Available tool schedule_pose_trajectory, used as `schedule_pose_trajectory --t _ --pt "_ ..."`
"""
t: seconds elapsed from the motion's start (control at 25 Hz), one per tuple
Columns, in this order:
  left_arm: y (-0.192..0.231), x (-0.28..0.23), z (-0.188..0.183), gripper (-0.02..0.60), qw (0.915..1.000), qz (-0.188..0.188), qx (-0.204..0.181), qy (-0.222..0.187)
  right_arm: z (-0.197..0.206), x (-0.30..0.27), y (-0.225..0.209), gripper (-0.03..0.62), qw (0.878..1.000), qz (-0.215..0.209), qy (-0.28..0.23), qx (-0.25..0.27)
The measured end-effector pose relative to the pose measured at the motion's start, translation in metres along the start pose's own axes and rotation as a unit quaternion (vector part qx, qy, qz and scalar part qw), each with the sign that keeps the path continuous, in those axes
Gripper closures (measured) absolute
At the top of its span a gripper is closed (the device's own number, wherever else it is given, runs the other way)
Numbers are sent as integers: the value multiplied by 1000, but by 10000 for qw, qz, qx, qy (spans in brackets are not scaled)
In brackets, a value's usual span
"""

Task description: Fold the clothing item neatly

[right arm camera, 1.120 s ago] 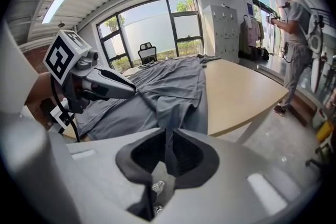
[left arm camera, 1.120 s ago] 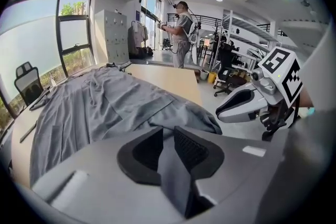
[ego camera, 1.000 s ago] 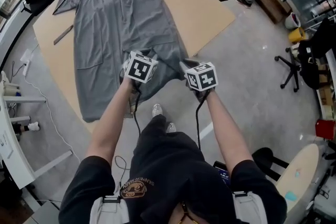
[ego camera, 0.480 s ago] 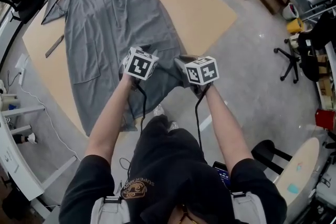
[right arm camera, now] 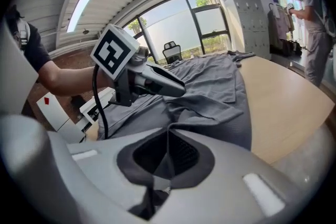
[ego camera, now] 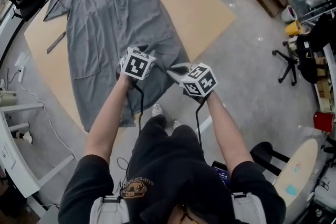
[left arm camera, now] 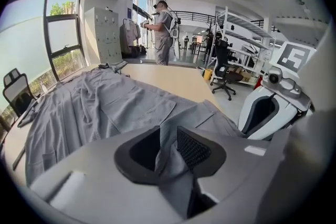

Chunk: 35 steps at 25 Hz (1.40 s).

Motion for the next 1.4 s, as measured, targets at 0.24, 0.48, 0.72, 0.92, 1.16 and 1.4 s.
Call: schedule_pose_trajectory --t 0.24,0.48,0.72,0.92,1.16,1.4 --pt "-10 32 28 469 9986 -359 326 189 18 3 30 583 9977 -597 207 240" --pt "-39 69 74 469 9933 -762 804 317 43 2 60 583 9933 -1012 378 408" --pt "-81 103 122 471 9854 -1005 1285 495 63 -3 81 583 9926 -995 522 460" --pt "-110 129 153 471 9793 -1165 1575 513 78 -7 87 568 9956 -626 502 487" --pt "-135 157 173 472 9737 -1403 1718 520 91 8 89 537 9976 -376 333 470" --pt "-151 155 175 472 9727 -1458 1742 475 90 22 87 537 9985 -221 169 464"
Point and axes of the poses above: the fingertips, and each gripper's own axes: x backward along the fingers, y to its left, z out of its underside, the point moved 9 cm from there along x, backward along the fingers, and after that the axes turned 5 degrees about -z, right-handed, at the moved point
